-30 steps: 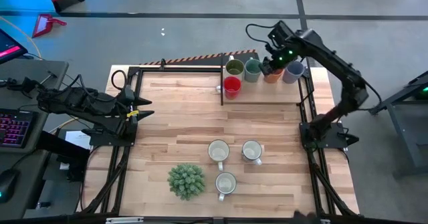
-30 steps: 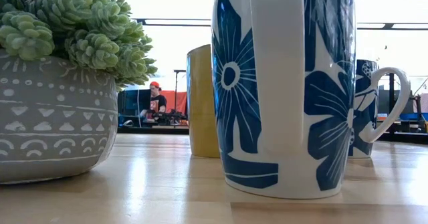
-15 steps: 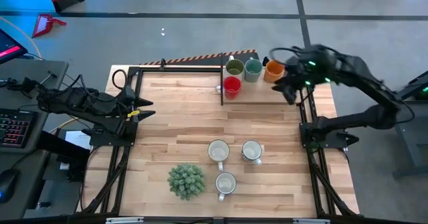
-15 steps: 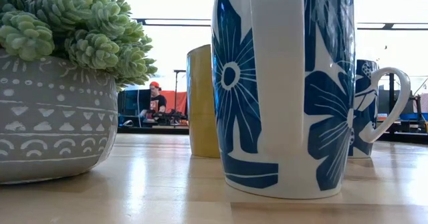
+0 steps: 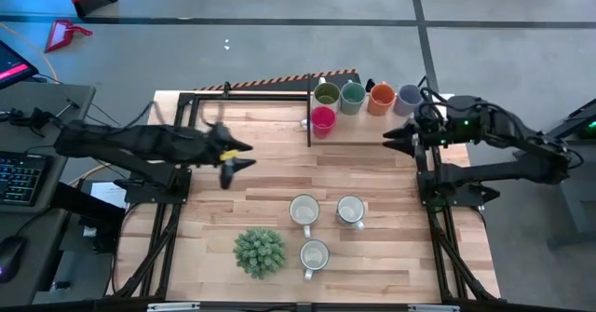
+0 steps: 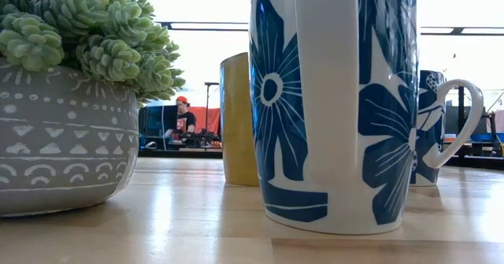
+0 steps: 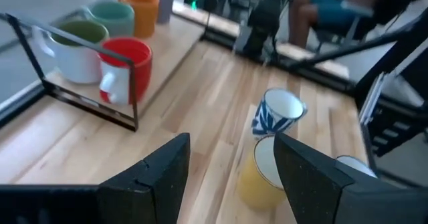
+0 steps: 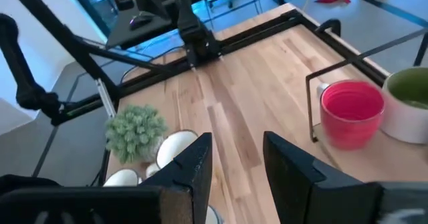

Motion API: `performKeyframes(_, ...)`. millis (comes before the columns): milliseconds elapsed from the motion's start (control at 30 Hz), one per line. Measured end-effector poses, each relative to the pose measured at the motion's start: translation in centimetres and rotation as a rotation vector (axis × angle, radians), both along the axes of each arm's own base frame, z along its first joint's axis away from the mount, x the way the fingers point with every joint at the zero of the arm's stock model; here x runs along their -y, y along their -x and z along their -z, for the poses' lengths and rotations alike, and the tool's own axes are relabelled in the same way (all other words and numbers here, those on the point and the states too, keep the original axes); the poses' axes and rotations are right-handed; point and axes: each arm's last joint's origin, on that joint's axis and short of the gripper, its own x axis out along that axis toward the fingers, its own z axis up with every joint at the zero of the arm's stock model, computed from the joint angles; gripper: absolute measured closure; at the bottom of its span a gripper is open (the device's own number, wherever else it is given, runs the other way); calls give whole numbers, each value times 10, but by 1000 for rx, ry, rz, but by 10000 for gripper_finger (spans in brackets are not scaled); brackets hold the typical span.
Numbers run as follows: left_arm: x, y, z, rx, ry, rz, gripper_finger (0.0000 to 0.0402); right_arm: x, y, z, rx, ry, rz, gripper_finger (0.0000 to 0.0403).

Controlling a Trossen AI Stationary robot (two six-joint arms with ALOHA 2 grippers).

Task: Place coffee mugs
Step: Put the yellow mug on the shelf

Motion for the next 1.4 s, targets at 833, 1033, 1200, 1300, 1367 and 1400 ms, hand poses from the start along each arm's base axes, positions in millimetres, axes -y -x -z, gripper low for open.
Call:
performKeyframes(833,24,-149,28,-414,82,36,197,-2,-23,31,-186,7,-130,289)
performKeyframes(1033,29,-153,40,-457,224,-26,197,-3,-23,34,-215,14,-144,289)
performKeyframes(1200,34,-167,67,-537,269,-95,197,-3,-22,35,-226,41,-160,289)
performKeyframes(1300,35,-173,81,-581,284,-117,197,-3,-21,35,-233,40,-161,289)
performKeyframes(1367,36,-176,86,-599,302,-108,197,-3,-21,36,-241,38,-161,289)
performKeyframes(1400,36,-177,89,-615,307,-105,197,-3,-21,36,-245,37,-161,289)
